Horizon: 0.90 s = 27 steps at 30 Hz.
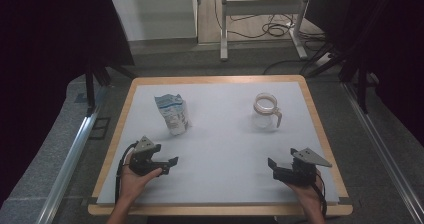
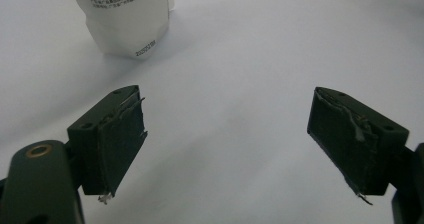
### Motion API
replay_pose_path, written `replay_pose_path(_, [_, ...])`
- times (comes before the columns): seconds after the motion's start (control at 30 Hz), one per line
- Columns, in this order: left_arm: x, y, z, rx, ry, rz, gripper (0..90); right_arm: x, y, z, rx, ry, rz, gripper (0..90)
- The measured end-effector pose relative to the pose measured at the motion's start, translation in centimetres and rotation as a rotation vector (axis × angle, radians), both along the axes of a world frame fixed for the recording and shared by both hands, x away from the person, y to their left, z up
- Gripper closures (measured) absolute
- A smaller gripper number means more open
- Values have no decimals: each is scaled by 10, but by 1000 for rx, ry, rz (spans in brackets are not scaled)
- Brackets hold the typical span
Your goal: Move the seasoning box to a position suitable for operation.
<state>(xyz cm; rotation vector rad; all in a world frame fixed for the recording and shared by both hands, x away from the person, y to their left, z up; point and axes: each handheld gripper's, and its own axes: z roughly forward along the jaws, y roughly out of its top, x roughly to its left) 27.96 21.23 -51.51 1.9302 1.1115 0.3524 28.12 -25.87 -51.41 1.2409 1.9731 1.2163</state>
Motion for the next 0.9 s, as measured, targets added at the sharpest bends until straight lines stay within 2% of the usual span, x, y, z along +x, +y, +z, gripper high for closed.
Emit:
replay_pose_path(0.27, [-2,-3,-10,4,26,-23,153,5,5,0,-18,7,10,93])
replay_pose_path(0.4, [-6,-2,-11,-14,34,-36,152,5,7,1,-11,6,12,93])
replay_pose_path(0.53, [-10,0,-7,-5,19,-37,147,8,6,8,-12,-9,12,93])
replay_pose_path(0.63, [-8,3,-6,-18,30,-36,145,11,3,15,-18,-23,14,93])
replay_pose_path(0.73, [-7,3,-7,-12,31,-39,143,15,0,21,-24,-30,9,92])
replay_pose_path(0.77, [-7,2,-7,-5,32,-40,144,20,-3,28,-27,-41,11,93])
replay_pose_path(0.8, [-7,1,-8,1,33,-43,144,20,-3,28,-27,-41,11,93])
replay_pose_path(0.9, [-10,-4,-9,3,38,-58,139,36,-8,38,-24,-25,12,92])
